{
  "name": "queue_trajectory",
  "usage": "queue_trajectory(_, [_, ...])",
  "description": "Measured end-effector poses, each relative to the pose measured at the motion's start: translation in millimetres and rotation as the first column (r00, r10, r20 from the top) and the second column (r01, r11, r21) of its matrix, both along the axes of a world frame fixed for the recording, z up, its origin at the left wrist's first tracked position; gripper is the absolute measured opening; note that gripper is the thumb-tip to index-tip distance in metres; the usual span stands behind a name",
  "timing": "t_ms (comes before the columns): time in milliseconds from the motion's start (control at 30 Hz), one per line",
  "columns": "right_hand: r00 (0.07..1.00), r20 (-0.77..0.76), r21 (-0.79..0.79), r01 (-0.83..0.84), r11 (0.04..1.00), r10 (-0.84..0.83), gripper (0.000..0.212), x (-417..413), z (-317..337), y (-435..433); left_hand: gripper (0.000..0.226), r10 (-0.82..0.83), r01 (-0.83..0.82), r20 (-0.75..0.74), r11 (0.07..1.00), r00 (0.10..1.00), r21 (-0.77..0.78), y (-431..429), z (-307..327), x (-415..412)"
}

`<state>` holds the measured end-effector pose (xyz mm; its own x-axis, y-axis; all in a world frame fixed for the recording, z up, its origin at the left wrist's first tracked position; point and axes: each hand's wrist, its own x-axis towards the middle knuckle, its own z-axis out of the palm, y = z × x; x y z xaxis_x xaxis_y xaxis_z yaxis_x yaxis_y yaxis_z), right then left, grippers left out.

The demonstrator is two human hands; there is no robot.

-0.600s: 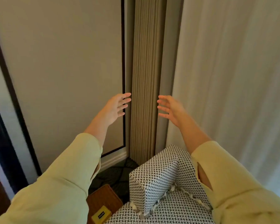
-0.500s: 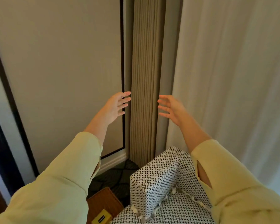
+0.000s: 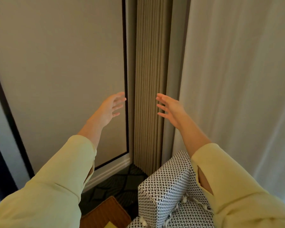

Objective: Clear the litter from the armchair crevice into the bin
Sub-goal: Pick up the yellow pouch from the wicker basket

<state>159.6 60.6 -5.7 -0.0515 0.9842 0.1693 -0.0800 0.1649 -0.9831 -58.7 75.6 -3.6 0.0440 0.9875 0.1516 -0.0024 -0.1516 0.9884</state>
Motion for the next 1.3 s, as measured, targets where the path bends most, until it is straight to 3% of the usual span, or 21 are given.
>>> queue_trajectory(233, [0.998, 0.047, -0.044, -0.047, 0.998, 0.049, 0.043, -21, -37, 26, 0.036, 0.058, -0.058, 0.015, 0.998, 0.998, -0.018, 26, -36, -29])
queue_trajectory(400, [0.992, 0.072, -0.073, -0.100, 0.992, 0.105, 0.041, -45, -115, 49, 0.030, 0.117, -0.115, 0.053, 0.992, 0.992, -0.042, 35, -108, -47])
queue_trajectory(867, [0.953, -0.011, -0.251, -0.296, 0.921, 0.303, 0.036, -148, -449, 105, 0.035, 0.244, -0.240, 0.007, 0.959, 0.970, -0.152, 60, -435, -79])
queue_trajectory(1167, [0.927, -0.007, -0.321, -0.358, 0.877, 0.376, 0.035, -164, -626, 102, 0.034, 0.300, -0.311, -0.085, 0.929, 0.950, -0.201, 62, -594, -81])
queue_trajectory(1300, [0.914, 0.046, -0.381, -0.357, 0.853, 0.403, 0.037, -171, -675, 100, 0.033, 0.347, -0.370, -0.135, 0.900, 0.928, -0.230, 60, -652, -78])
